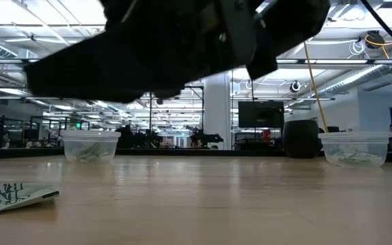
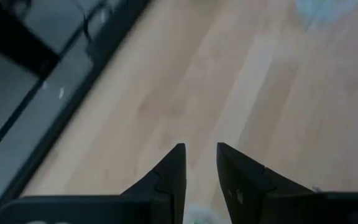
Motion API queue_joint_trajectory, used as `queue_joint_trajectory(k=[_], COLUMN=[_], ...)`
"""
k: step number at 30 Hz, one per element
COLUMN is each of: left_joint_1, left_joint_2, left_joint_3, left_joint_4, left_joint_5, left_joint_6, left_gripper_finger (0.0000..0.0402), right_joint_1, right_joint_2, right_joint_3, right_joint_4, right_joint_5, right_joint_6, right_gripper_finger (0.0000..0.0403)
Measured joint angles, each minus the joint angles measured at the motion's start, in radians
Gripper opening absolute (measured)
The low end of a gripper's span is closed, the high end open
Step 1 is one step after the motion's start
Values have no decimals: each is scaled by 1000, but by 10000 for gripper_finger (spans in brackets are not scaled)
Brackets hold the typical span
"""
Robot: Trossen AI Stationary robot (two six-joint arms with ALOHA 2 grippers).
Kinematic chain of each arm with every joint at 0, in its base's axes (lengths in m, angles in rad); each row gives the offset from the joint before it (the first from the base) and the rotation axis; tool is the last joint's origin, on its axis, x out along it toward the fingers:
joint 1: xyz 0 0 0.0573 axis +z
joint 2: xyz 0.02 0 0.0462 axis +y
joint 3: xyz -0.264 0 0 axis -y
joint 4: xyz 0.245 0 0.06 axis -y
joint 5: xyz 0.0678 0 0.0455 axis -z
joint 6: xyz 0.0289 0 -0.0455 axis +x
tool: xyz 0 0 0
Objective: Pick and place items into bin
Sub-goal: Put the stevia packet into the right transparent bin
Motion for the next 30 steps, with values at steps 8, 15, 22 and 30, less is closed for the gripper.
queue_joint_trajectory(k=[8,15,22,30], left_joint_1=[-9,-31,-45,-52], left_joint_2=[-21,-21,-22,-22], left_joint_3=[170,195,190,190], left_joint_4=[13,11,9,10], left_joint_5=[6,8,9,19], left_joint_6=[-25,-26,-7,-5], left_gripper_finger=[95,95,95,95], right_joint_1=[15,23,18,31], right_joint_2=[89,171,205,205], right_joint_3=[51,56,57,58], right_joint_4=[46,99,88,54], right_joint_5=[0,1,13,89], right_joint_6=[70,151,146,72], right_gripper_finger=[201,201,197,113])
